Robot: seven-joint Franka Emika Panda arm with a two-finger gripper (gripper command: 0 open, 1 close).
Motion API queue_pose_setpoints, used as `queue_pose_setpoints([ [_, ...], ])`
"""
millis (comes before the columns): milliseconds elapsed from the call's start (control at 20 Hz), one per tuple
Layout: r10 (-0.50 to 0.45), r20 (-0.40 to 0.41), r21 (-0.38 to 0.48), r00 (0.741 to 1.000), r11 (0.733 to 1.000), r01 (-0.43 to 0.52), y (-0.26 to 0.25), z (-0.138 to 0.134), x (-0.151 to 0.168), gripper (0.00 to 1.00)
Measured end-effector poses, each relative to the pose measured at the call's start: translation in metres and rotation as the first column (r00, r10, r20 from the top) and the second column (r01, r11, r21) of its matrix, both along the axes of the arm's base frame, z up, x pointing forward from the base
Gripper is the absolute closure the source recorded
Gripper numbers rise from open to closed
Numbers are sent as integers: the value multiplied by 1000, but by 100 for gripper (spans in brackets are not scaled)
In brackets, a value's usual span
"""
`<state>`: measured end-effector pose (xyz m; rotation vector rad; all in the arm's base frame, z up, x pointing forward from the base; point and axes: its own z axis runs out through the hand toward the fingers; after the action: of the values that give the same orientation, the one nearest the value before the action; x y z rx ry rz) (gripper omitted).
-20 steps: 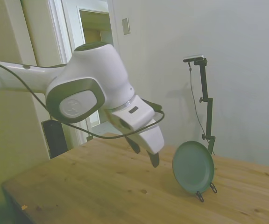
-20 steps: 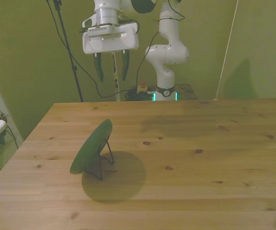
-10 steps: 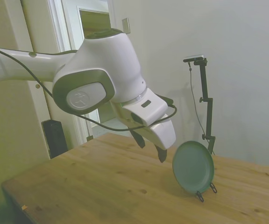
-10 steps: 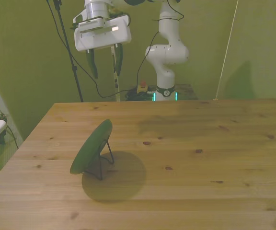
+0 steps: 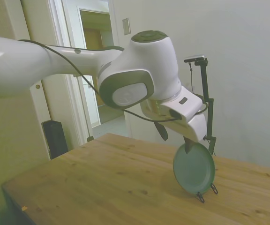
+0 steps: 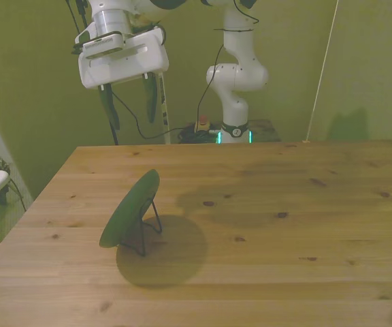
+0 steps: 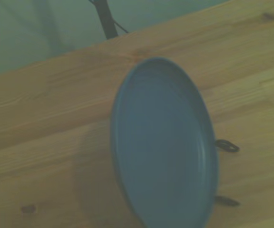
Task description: Unload the plate
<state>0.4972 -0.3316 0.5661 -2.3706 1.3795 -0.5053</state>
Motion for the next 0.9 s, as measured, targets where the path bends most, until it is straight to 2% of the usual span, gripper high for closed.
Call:
queue_pose_setpoints([
  [450, 56, -32, 81, 998, 995, -54, -29, -27, 53, 0],
  [700, 97, -44, 94, 994, 991, -93, -9, -50, 84, 0],
  [900, 123, -42, 105, 992, 987, -118, 13, -52, 98, 0],
])
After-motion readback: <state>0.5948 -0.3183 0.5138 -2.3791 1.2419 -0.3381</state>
